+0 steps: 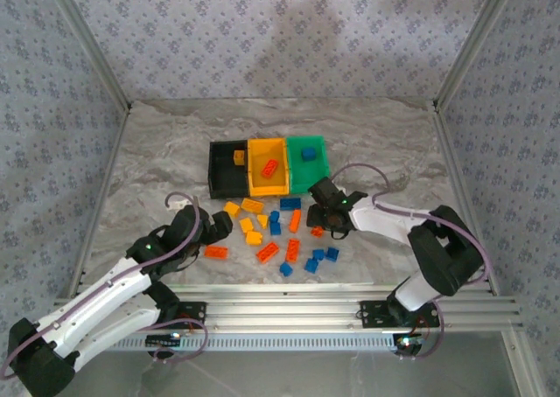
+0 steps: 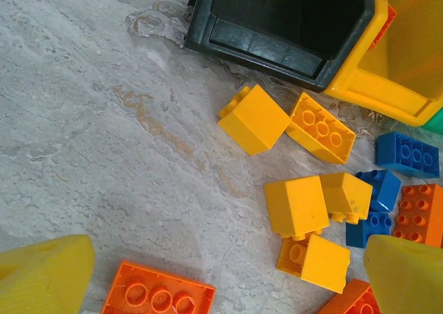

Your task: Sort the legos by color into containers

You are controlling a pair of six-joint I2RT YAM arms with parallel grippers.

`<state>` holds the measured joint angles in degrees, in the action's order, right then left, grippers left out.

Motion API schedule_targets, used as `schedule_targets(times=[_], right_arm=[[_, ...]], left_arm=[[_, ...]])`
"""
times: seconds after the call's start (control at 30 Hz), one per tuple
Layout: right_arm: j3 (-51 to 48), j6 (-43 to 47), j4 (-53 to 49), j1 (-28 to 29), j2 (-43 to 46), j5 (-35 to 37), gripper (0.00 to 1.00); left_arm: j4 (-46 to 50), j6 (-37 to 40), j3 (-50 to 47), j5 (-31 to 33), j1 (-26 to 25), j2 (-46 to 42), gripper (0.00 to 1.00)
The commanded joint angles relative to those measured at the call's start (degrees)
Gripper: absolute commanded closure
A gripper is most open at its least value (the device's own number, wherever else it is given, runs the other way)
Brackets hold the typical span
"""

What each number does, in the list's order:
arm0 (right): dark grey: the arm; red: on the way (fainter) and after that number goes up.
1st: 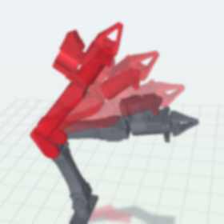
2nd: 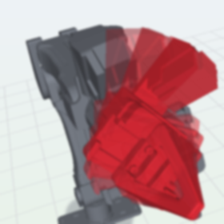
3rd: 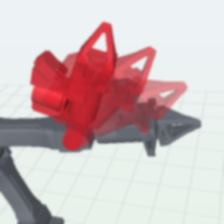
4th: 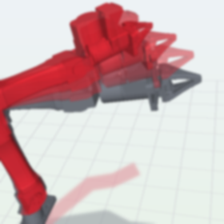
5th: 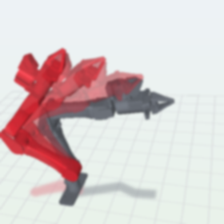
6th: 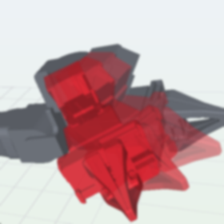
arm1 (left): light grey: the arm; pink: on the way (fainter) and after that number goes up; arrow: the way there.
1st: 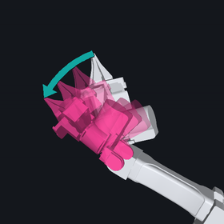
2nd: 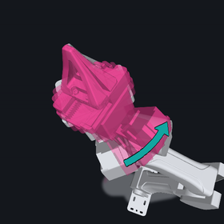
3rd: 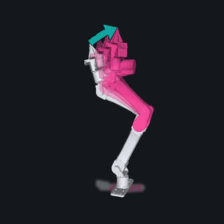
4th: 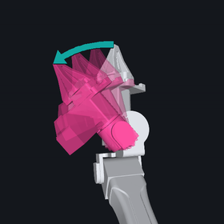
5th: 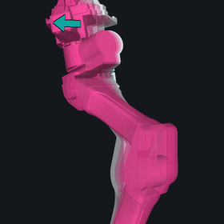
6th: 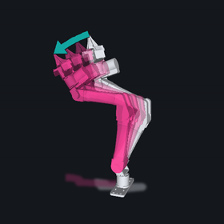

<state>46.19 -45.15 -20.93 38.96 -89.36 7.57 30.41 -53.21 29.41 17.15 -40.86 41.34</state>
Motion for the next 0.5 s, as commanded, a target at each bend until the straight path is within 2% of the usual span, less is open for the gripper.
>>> schedule_targets(times=[0.0, 0.13, 0.27, 0.47], right_arm=[[1.29, -2.28, -0.70, 0.26, -2.53, -1.13, 0.35], [0.59, -3.19, -1.84, 0.44, -3.34, -0.77, 0.51], [0.45, -1.75, -1.24, -0.13, -0.53, -1.33, 0.65], [4.31, 3.63, -2.69, 0.26, 6.38, -0.49, 0.71]], left_arm=[[0.00, 0.13, -0.26, -0.54, 0.49, -0.53, 0.00], [-0.35, 0.26, -0.58, -0.70, 0.60, -0.74, 0.01], [-0.06, 0.90, 0.01, -0.79, 0.76, -0.87, 0.00], [1.44, 1.84, 1.25, -0.62, 1.04, -0.85, 0.00]])
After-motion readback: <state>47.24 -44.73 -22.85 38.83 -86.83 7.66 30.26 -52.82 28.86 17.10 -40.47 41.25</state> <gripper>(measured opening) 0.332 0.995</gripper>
